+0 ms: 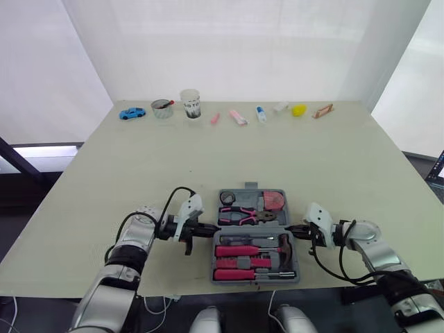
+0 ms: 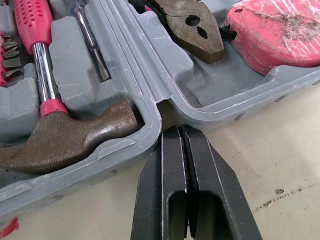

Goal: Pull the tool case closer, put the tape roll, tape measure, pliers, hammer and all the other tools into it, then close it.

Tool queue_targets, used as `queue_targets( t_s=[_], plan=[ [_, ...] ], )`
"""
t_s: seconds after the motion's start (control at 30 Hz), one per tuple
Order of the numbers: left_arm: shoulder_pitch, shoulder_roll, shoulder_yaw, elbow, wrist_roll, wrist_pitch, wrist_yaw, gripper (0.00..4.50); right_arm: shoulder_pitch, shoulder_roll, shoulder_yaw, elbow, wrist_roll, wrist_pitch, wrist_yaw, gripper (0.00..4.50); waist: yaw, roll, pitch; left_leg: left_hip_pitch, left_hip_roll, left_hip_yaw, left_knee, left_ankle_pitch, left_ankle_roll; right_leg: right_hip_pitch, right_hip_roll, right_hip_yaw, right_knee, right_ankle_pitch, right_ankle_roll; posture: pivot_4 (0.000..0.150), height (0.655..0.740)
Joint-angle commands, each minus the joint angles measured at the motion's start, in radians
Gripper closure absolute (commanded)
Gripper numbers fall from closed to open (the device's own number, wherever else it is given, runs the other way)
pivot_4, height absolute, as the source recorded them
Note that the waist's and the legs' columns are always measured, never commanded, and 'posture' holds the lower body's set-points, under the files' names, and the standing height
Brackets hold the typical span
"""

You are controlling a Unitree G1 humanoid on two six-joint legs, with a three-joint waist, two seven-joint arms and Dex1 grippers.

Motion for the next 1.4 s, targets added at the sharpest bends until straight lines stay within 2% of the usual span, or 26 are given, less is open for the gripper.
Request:
queue_targets(
  t_s=[0.03,0.53,0.77,0.87,0.97,1.1,1.13,1.17,1.27,1.3,1.33,1.4],
  plan=[
    [0.028,0.004,-0.043,-0.028,-0.004,0.019,-0.034,4.5,0.001,0.018,0.015,-0.06,0.025,-0.007,0.017,4.46,0.0,0.0,0.0,0.0,0.0,0.0,0.0,0.0,0.0,0.0,0.0,0.0,0.0,0.0,0.0,0.15,0.74],
    [0.002,0.023,-0.02,0.036,-0.005,-0.032,0.036,4.5,0.014,0.014,0.003,-0.079,0.02,0.015,0.0,4.46,-0.001,0.0,0.0,0.001,0.0,0.0,0.0,0.0,0.0,0.0,0.0,0.0,0.001,0.0,0.0,0.15,0.74],
    [-0.011,0.048,0.03,0.061,-0.046,-0.093,0.069,4.5,0.01,-0.038,-0.058,-0.055,0.018,-0.004,-0.055,4.46,0.001,0.0,0.0,0.001,0.0,0.0,0.002,0.0,0.0,0.0,0.0,0.0,0.002,0.0,0.0,0.15,0.74],
    [0.006,0.07,0.072,0.004,-0.102,-0.099,0.055,4.5,0.01,-0.062,-0.113,-0.05,0.068,0.047,-0.062,4.46,0.0,0.0,0.0,0.001,0.0,0.0,0.002,0.0,0.0,0.0,0.0,0.0,0.002,0.001,0.0,0.15,0.74],
    [0.064,0.106,0.1,-0.175,-0.189,-0.048,-0.011,4.5,0.008,-0.068,-0.178,-0.078,0.177,0.171,-0.03,4.46,0.0,0.0,0.0,0.001,0.001,0.0,0.001,0.0,0.0,0.0,0.0,0.0,0.002,0.0,0.0,0.15,0.74],
    [0.128,0.124,0.1,-0.381,-0.265,0.064,-0.028,4.5,-0.024,-0.053,-0.215,-0.075,0.249,0.278,-0.027,3.3,0.003,0.0,0.0,0.0,0.001,0.001,0.0,0.0,0.0,0.0,-0.001,0.0,0.0,0.0,0.0,0.15,0.74],
    [0.143,0.121,0.091,-0.422,-0.275,0.088,-0.026,4.5,-0.042,-0.046,-0.218,-0.062,0.265,0.315,-0.028,2.73,0.003,0.0,0.0,0.0,0.001,0.001,0.0,0.0,0.0,0.0,-0.001,0.0,0.0,0.0,0.0,0.15,0.74],
    [0.155,0.118,0.081,-0.457,-0.279,0.104,-0.023,4.5,-0.062,-0.039,-0.22,-0.046,0.277,0.349,-0.031,2.37,0.003,0.0,0.0,0.0,0.001,0.001,0.0,0.0,0.0,0.0,-0.001,0.0,0.0,0.0,0.0,0.15,0.74],
    [0.186,0.105,0.034,-0.541,-0.273,0.132,-0.011,4.5,-0.135,-0.026,-0.214,0.027,0.296,0.451,-0.029,0.75,0.002,0.0,0.0,0.0,0.0,0.001,0.0,0.0,0.0,0.0,-0.001,0.001,0.0,0.0,0.0,0.15,0.74],
    [0.196,0.101,0.018,-0.564,-0.273,0.142,-0.007,4.5,-0.161,-0.021,-0.213,0.057,0.299,0.477,-0.029,0.4,0.002,0.0,0.0,0.0,0.0,0.001,0.0,0.0,0.0,0.0,-0.001,0.001,0.001,0.0,0.0,0.15,0.74],
    [0.206,0.099,0.004,-0.584,-0.271,0.149,-0.007,4.5,-0.187,-0.018,-0.21,0.087,0.299,0.496,-0.026,0.11,0.002,0.0,0.0,0.0,0.0,0.001,0.001,0.0,0.0,0.0,-0.001,0.001,0.001,0.0,0.0,0.15,0.74],
    [0.224,0.101,-0.026,-0.608,-0.263,0.156,-0.01,4.5,-0.235,-0.014,-0.195,0.153,0.285,0.508,-0.015,0.11,0.002,0.001,0.0,0.001,0.0,0.001,0.001,0.0,0.0,0.0,-0.001,0.001,0.001,0.0,0.0,0.15,0.74]
  ],
)
